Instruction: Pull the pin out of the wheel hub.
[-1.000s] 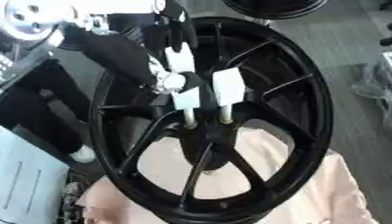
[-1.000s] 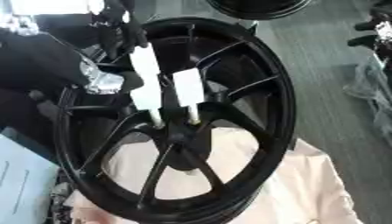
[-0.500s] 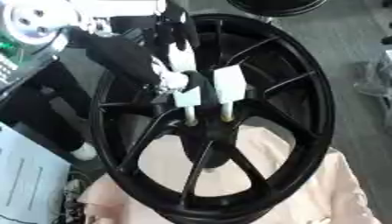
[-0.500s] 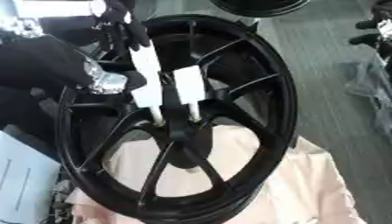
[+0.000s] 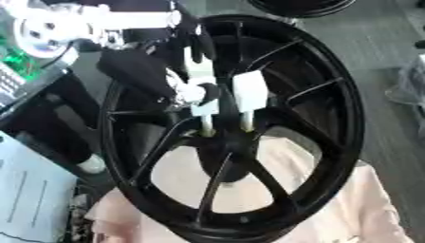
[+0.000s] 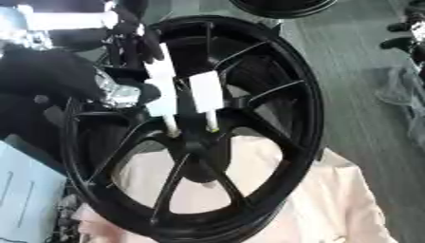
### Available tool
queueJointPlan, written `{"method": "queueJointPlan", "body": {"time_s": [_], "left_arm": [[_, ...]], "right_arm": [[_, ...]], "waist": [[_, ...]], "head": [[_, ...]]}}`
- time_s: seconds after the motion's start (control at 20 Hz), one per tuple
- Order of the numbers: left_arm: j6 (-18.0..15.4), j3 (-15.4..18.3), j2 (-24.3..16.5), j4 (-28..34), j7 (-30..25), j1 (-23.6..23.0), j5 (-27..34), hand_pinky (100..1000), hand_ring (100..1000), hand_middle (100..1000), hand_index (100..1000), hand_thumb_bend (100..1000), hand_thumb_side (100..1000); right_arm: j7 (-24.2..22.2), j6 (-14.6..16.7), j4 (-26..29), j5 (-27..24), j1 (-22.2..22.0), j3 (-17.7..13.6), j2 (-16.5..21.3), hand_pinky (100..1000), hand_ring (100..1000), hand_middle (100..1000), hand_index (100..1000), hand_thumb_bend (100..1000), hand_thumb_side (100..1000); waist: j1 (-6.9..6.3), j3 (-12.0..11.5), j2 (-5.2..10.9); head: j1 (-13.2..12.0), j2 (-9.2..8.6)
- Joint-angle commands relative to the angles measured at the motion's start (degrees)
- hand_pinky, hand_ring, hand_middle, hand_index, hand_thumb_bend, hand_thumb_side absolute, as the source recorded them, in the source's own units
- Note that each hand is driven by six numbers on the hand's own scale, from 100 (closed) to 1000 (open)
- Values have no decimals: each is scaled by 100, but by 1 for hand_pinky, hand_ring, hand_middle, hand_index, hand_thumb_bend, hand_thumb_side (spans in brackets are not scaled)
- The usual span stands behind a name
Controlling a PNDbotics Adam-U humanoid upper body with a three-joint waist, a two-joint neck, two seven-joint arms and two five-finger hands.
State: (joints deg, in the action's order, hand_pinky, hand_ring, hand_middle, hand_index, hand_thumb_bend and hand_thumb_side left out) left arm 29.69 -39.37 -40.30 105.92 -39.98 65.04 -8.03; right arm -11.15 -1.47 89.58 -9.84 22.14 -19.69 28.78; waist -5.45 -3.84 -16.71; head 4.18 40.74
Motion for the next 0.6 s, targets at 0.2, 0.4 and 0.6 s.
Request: {"method": "queueJointPlan", "body": {"time_s": [0.2, 0.4, 0.6], "left_arm": [[881, 43, -59, 6, -868, 43, -30, 618, 644, 668, 789, 334, 526], [871, 26, -48, -39, -886, 11, -72, 627, 655, 674, 791, 341, 499], [815, 8, -43, -89, -955, -9, -122, 634, 662, 683, 795, 348, 479]], "right_arm": [[-27, 15, 43, 21, 61, -4, 195, 937, 655, 708, 895, 100, 664], [-26, 21, 45, 21, 59, -8, 195, 937, 655, 709, 895, 100, 666], [-23, 21, 48, 17, 60, -10, 195, 937, 656, 709, 896, 100, 667]], "waist": [[42, 14, 75], [45, 19, 67], [45, 23, 63]], "head": [[-10, 23], [-14, 35], [-8, 31]]}}
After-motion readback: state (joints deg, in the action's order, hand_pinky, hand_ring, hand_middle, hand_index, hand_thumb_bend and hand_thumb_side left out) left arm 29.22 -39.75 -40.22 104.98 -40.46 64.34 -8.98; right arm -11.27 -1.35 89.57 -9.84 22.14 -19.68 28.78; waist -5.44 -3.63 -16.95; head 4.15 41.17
